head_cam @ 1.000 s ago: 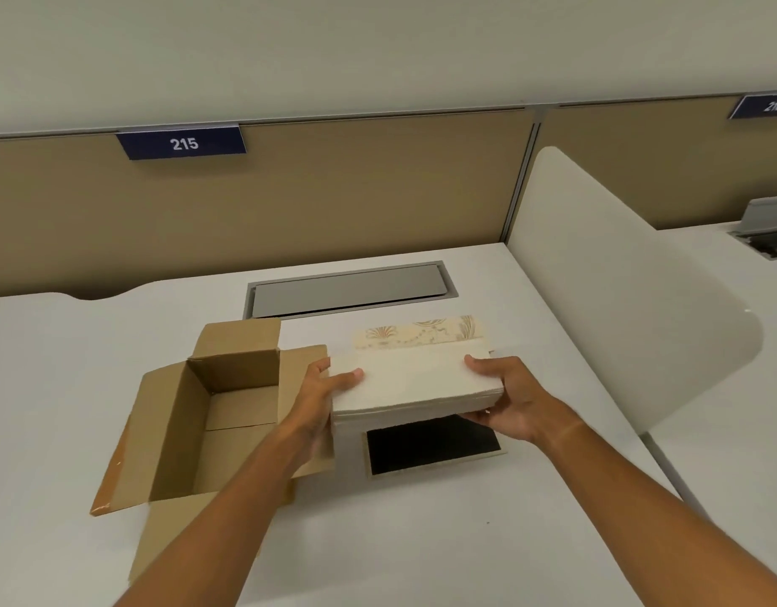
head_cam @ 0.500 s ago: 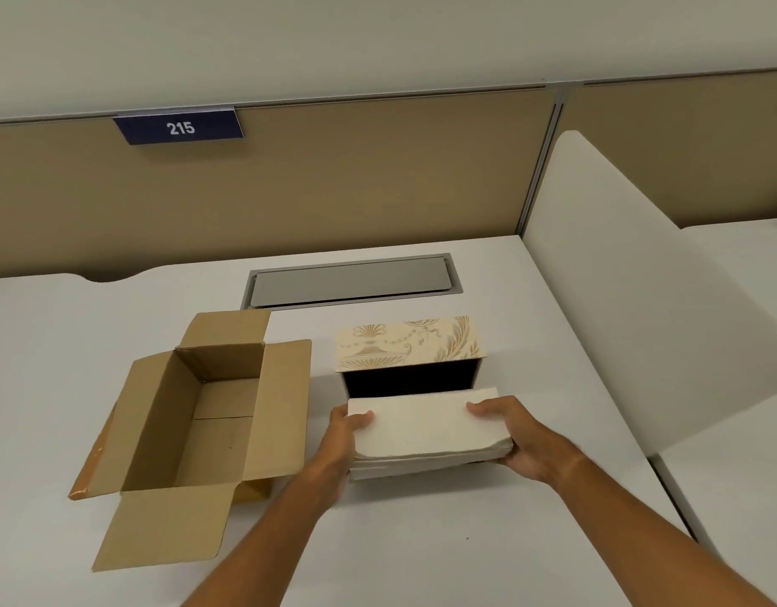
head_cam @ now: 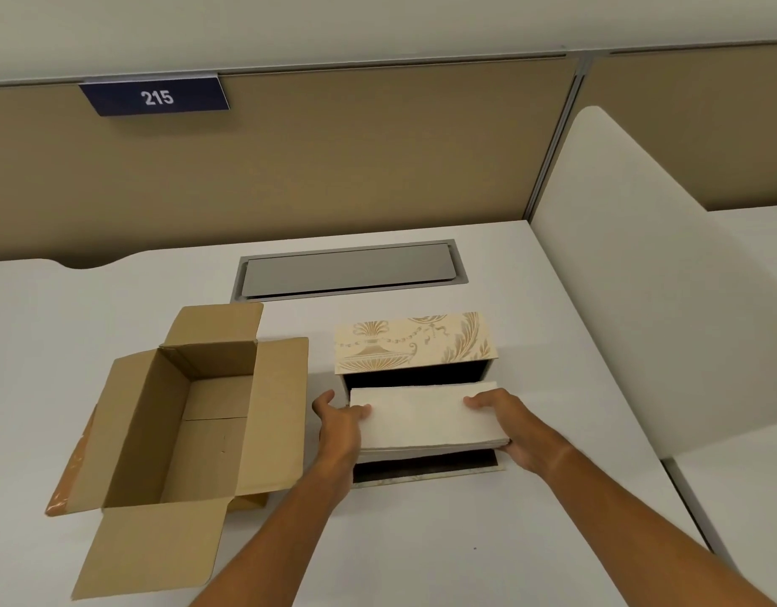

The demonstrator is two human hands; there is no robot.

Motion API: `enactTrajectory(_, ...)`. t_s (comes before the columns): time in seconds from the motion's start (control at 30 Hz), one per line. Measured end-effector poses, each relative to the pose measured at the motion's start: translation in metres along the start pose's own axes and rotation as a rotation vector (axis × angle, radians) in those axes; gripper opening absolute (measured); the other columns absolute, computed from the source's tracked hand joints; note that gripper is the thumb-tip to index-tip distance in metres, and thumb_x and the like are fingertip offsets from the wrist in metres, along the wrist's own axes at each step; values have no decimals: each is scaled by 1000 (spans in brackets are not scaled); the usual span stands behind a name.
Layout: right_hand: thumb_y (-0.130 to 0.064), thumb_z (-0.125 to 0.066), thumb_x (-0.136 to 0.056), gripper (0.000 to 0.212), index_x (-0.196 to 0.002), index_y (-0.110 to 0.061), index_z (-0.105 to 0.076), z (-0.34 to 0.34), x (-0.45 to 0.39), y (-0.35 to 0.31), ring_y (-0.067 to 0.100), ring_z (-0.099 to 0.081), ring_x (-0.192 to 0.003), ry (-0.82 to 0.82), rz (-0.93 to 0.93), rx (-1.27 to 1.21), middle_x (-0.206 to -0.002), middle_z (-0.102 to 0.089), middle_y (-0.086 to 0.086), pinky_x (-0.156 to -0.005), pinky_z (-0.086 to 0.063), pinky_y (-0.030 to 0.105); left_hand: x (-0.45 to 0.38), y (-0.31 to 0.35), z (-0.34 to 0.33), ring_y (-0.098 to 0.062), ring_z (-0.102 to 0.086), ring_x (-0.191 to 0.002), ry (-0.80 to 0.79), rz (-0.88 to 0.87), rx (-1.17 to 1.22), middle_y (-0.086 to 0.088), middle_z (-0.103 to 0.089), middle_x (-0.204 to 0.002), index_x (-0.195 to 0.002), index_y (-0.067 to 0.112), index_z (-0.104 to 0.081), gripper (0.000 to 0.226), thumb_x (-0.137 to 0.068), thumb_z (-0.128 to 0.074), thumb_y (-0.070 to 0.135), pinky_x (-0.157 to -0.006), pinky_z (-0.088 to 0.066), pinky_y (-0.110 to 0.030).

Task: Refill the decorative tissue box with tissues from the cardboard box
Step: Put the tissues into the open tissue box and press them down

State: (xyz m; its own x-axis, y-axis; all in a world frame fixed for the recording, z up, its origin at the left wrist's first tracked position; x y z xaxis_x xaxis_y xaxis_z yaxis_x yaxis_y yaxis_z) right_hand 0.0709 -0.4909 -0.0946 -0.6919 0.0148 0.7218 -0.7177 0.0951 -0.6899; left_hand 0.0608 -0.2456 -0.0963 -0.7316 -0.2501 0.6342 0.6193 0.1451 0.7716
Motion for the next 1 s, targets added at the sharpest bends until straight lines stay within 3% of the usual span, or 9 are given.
enactTrajectory(0.1,-28,-66,-79,34,-109,-14,-59,0,-6,-3,28,-58,-104,35,7,70,-111,-65,11,-95,-45,41,-2,4,-3,-30,-45,-114,12,-14,-1,-12,-47,-130,-131,34,-22,56,-89,-56,18,-103,-35,-55)
enactTrajectory(0.2,-30,-67,-79,45,-117,-12,-52,-2,-12,-6,24,-55,-100,73,8,150,-111,-60,7,-86,-44,36,-4,6,-4,-30,-44,-116,10,-16,-1,-10,-46,-130,-133,34,-21,56,-91,-54,18,-103,-35,-56)
enactTrajectory(0.37,-39,-67,-80,59,-127,-16,-39,0,-20,-5,21,-43,-104,153,28,318,-118,-44,1,-83,-37,36,-2,4,-5,-24,-43,-106,29,-36,-84,-7,-46,-124,-136,29,-23,53,-93,-51,18,-92,-37,-42)
enactTrajectory(0.5,-38,-70,-78,47,-110,-18,-43,4,-23,-6,20,-46,-98,194,29,331,-117,-49,4,-81,-38,36,4,4,-3,-27,-45,-116,33,-45,-178,-6,-46,-134,-140,19,-32,50,-93,-50,20,-92,-38,-37)
enactTrajectory(0.6,-39,-69,-78,53,-118,-15,-43,4,-23,-6,23,-46,-105,211,36,366,-127,-50,8,-82,-39,36,9,4,-4,-22,-51,-100,22,-38,-249,-5,-56,-119,-120,15,-50,27,-94,-46,21,-81,-39,-33)
enactTrajectory(0.7,-40,-66,-82,71,-138,-12,-32,0,-23,-6,28,-42,-122,193,48,431,-142,-40,9,-85,-37,35,12,4,-3,-12,-50,-79,24,-50,-255,3,-56,-89,-101,16,-54,12,-95,-45,20,-75,-38,-33)
enactTrajectory(0.77,-40,-65,-83,73,-141,-12,-29,-2,-22,-7,29,-39,-128,183,53,452,-146,-36,10,-86,-37,35,12,4,-1,-10,-50,-77,25,-60,-262,5,-56,-85,-94,18,-56,10,-94,-46,18,-73,-40,-33)
enactTrajectory(1.0,-39,-65,-83,66,-133,-10,-35,-4,-19,-10,22,-42,-105,208,35,412,-125,-44,8,-83,-38,36,14,9,-1,-13,-49,-74,60,-67,-288,1,-55,-83,-80,21,-54,14,-92,-47,18,-64,-41,-31)
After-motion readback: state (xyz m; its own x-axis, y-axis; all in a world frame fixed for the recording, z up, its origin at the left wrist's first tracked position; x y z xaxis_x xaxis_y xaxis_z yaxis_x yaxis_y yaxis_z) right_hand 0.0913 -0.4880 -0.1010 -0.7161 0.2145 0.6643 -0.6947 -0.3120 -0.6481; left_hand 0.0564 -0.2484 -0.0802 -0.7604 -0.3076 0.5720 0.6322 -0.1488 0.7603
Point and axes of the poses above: each hand's wrist, its own x-axis away from the middle knuckle, its own z-axis out of the back of the hand, y = z × x, the point moved 3 cm from there along -x, towards the middle knuckle
